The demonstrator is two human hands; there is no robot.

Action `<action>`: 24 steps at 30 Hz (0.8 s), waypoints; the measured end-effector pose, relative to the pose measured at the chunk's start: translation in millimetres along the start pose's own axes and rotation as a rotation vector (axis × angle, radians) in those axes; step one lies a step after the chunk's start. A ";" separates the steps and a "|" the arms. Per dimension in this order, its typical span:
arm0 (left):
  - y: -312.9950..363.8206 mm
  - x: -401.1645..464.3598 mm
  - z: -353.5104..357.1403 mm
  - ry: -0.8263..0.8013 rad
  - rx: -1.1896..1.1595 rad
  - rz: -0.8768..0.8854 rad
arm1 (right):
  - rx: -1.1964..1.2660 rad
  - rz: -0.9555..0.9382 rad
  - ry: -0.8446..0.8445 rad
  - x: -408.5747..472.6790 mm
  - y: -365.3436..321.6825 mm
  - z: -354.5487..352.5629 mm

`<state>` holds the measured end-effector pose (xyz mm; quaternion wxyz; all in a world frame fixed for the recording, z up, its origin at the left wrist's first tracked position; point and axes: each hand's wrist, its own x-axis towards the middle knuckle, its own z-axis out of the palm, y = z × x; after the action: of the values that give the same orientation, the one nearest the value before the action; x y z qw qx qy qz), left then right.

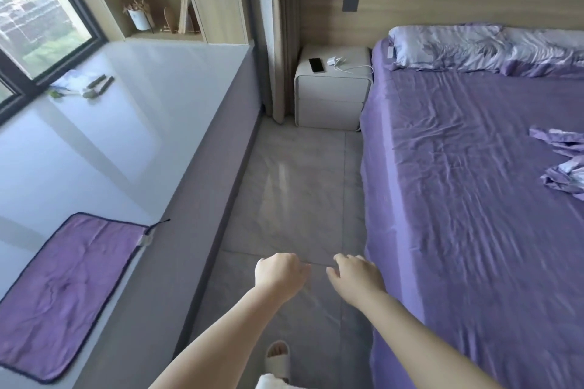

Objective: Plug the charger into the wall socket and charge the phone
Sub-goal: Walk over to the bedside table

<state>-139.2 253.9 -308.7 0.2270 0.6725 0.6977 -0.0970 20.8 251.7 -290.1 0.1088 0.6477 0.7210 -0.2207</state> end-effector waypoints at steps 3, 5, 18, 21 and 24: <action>-20.1 25.7 -8.4 -0.062 -0.073 -0.026 | 0.043 0.054 0.015 19.6 -16.2 -1.2; -30.7 38.7 -14.4 -0.086 -0.115 -0.053 | 0.055 0.088 0.020 30.0 -23.4 -1.2; -28.2 132.3 -47.2 -0.117 -0.110 -0.027 | 0.101 0.132 -0.021 114.0 -16.1 -35.5; -16.0 165.0 -62.1 -0.112 -0.108 -0.034 | 0.076 0.113 -0.033 147.6 1.1 -53.3; 1.0 198.4 -79.3 -0.121 -0.084 -0.054 | 0.037 0.077 -0.044 180.2 21.3 -73.1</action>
<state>-151.5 466.3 -327.6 0.2942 0.6362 0.7040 -0.1145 26.4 446.3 -309.4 0.1210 0.6719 0.6887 -0.2440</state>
